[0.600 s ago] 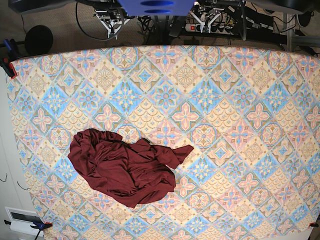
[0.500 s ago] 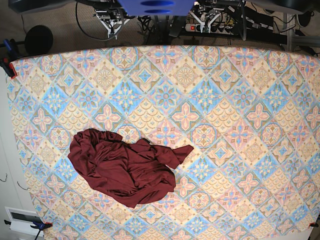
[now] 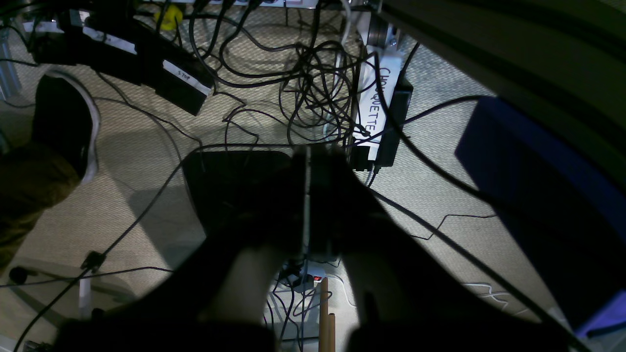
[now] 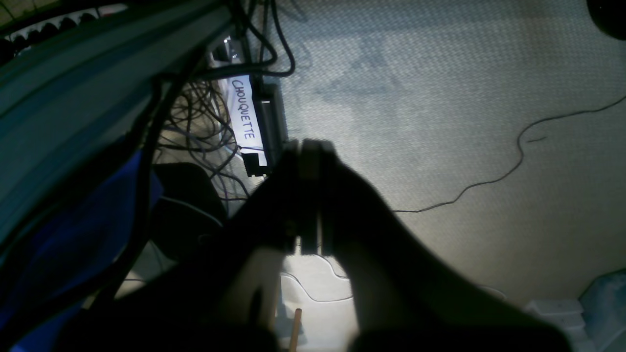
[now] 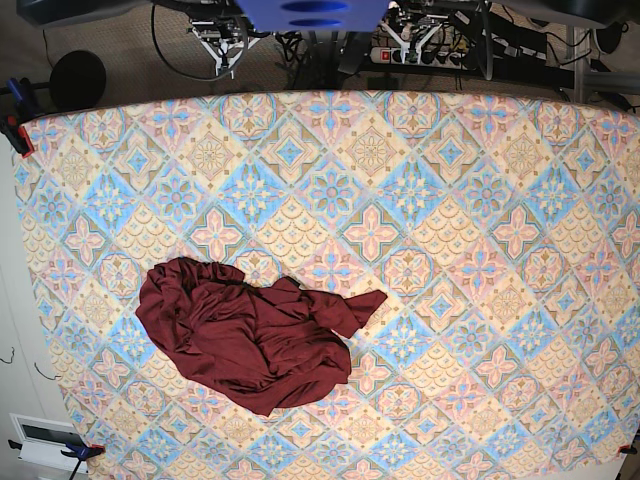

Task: Layout the t-shirt on the table in an organized manner, then fold the t-shirt properly

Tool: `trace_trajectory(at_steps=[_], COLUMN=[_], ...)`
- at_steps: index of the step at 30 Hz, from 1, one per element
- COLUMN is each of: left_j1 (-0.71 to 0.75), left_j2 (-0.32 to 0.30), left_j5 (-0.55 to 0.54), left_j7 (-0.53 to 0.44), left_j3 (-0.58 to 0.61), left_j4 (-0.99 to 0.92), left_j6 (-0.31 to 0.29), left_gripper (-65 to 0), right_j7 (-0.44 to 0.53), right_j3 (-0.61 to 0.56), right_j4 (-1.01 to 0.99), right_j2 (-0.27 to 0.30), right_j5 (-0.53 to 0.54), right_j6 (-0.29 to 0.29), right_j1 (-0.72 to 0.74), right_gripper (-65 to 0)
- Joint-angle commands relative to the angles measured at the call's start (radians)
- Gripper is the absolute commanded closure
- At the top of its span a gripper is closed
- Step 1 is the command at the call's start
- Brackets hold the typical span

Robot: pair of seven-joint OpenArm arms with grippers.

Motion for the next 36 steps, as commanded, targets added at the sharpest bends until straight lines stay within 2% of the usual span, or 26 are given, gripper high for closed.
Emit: trace_trajectory(at_steps=[1, 12, 14, 19, 22, 26, 29, 32, 36], left_j1=[0.007, 0.048, 0.081, 0.206, 0.265, 0.318, 0.363, 0.427, 0.544], left_j2=[-0.002, -0.004, -0.013, -0.064, -0.088, -0.119, -0.139, -0.146, -0.16], left_j5=[-0.001, -0.001, 0.007, 0.01, 0.005, 0.001, 0.001, 0.001, -0.001], left_j7=[-0.004, -0.004, -0.006, -0.004, -0.004, -0.003, -0.003, -0.003, 0.002], left_j3=[-0.001, -0.001, 0.0, 0.005, 0.005, 0.003, 0.0, 0.0, 0.0], left_j4=[-0.001, -0.001, 0.012, 0.202, 0.297, 0.352, 0.409, 0.518, 0.708], left_j6=[0.0, 0.002, 0.002, 0.002, 0.002, 0.002, 0.002, 0.002, 0.002], left_gripper=[0.0, 0.0, 0.0, 0.0, 0.0, 0.0, 0.0, 0.0, 0.0], right_j7=[-0.004, -0.008, -0.007, -0.002, -0.007, -0.007, -0.007, -0.007, -0.005], right_j3=[-0.001, -0.001, -0.001, -0.001, -0.001, -0.001, 0.006, 0.008, 0.009], right_j4=[0.003, 0.005, 0.007, 0.019, 0.123, 0.315, 0.439, 0.567, 0.728], right_j2=[0.003, 0.006, 0.039, 0.066, 0.074, 0.135, 0.138, 0.14, 0.171], right_j5=[0.002, 0.002, 0.001, 0.001, 0.001, 0.002, 0.006, 0.006, 0.007], right_j6=[-0.001, -0.001, -0.001, -0.001, -0.001, -0.001, -0.001, -0.001, -0.001], right_j1=[-0.004, -0.045, -0.048, -0.09, -0.154, -0.273, -0.355, -0.443, -0.541], right_gripper=[-0.2, 0.0, 0.0, 0.0, 0.0, 0.0, 0.0, 0.0, 0.0])
